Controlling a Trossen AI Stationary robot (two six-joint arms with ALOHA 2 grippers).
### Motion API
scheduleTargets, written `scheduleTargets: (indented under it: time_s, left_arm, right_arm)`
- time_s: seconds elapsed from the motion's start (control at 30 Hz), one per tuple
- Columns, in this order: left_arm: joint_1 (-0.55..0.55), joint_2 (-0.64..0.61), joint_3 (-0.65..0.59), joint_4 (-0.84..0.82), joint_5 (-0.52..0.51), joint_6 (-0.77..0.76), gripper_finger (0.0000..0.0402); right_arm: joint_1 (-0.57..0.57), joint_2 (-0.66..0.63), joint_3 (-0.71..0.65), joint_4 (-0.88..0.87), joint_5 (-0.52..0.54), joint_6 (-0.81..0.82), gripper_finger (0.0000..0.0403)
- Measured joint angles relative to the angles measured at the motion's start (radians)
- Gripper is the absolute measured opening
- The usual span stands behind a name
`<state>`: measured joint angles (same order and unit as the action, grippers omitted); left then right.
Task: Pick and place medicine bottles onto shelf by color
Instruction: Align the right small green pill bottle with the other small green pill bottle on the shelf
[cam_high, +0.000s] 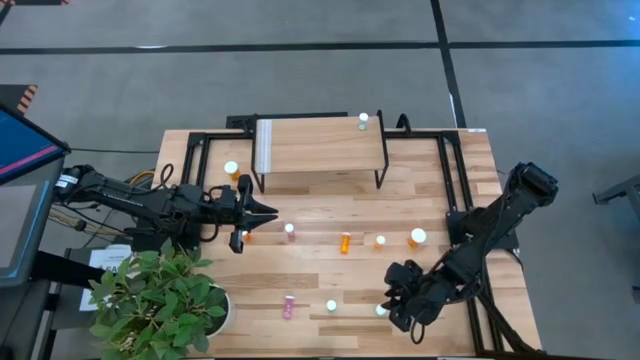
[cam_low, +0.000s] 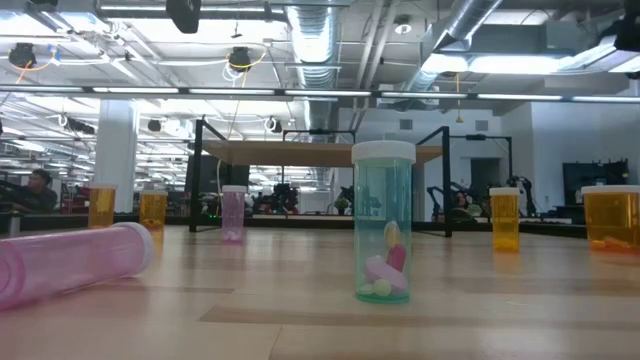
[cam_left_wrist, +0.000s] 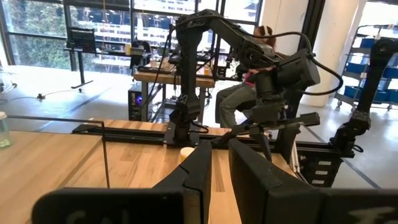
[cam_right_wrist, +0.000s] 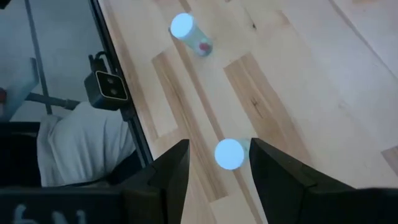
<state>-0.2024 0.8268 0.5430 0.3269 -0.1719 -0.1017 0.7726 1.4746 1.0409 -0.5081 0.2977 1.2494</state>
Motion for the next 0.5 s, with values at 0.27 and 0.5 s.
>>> scheduleTargets:
  time_s: [0.27,0.5]
  left_arm:
    - [0.000,0.000,0.000,0.000,0.000,0.000,0.0044]
    - [0.000,0.000,0.000,-0.003,0.000,0.000,0.0044]
  right_arm:
    - [0.006,0.014,0.120,-0.081,0.058,-0.115,0.0189]
    - [0.008,0.021,0.147,-0.196,0.080,-0.095,0.0189]
